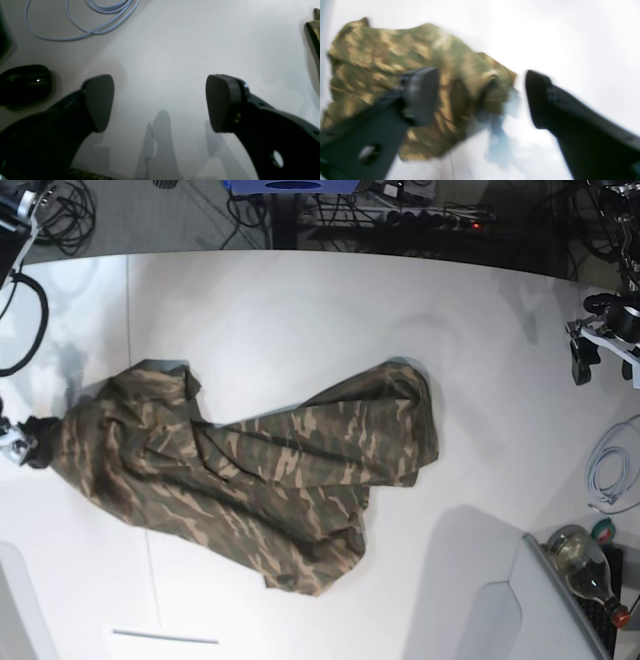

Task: Layout the t-shirt on the table in an organized manner, then fold the t-shirt properly
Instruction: 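Swing the held shirt across the table with the right gripper and release, then grasp one shirt edge with the right gripper and another with the left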

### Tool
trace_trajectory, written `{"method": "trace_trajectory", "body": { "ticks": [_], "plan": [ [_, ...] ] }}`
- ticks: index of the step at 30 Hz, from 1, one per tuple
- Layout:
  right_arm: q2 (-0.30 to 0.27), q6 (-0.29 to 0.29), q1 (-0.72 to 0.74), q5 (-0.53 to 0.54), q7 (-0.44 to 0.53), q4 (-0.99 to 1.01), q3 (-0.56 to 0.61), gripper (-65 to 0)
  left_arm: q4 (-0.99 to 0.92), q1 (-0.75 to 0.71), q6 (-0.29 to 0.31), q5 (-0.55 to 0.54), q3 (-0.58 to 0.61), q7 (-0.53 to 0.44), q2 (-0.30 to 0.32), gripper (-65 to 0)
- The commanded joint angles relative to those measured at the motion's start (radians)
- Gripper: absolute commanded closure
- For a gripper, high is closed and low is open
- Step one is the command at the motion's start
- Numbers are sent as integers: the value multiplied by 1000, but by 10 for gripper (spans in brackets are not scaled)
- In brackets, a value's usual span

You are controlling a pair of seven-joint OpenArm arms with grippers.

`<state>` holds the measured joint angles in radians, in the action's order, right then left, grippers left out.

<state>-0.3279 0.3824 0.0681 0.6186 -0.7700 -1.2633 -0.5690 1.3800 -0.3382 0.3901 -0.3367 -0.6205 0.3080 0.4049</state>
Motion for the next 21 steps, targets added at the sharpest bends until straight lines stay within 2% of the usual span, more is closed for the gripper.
{"method": "trace_trajectory", "body": {
  "ticks": [1, 3, 5, 7, 10, 12, 17, 21],
  "plan": [
    [-9, 11, -1, 17, 10, -74, 13, -545, 19, 1, -7, -8, -6, -16, 22, -548],
    [20, 8, -77, -18, 2, -229, 100, -521, 12, 6, -7, -8, -5, -16, 22, -548],
    [54, 3, -159, -110, 14, -401, 269, -512, 12, 8, -6, -8, -8, -19, 22, -548],
    [103, -41, -208, -246, 43, -490, 418, -510, 20, 8, -6, -8, -5, -19, 21, -548],
    [191, -165, -225, -529, 113, -500, 607, -515, 19, 8, -6, -8, -3, -19, 21, -548],
    [252, -187, -221, -690, 152, -447, 683, -516, 17, 8, -6, -8, -2, -19, 21, -548],
    [376, -194, -156, -925, 194, -283, 656, -512, 11, 8, -6, -8, -9, -20, 21, -548],
    [430, -270, -143, -1058, 271, -194, 611, -512, 11, 3, -6, -8, -9, -20, 21, -548]
  ]
}}
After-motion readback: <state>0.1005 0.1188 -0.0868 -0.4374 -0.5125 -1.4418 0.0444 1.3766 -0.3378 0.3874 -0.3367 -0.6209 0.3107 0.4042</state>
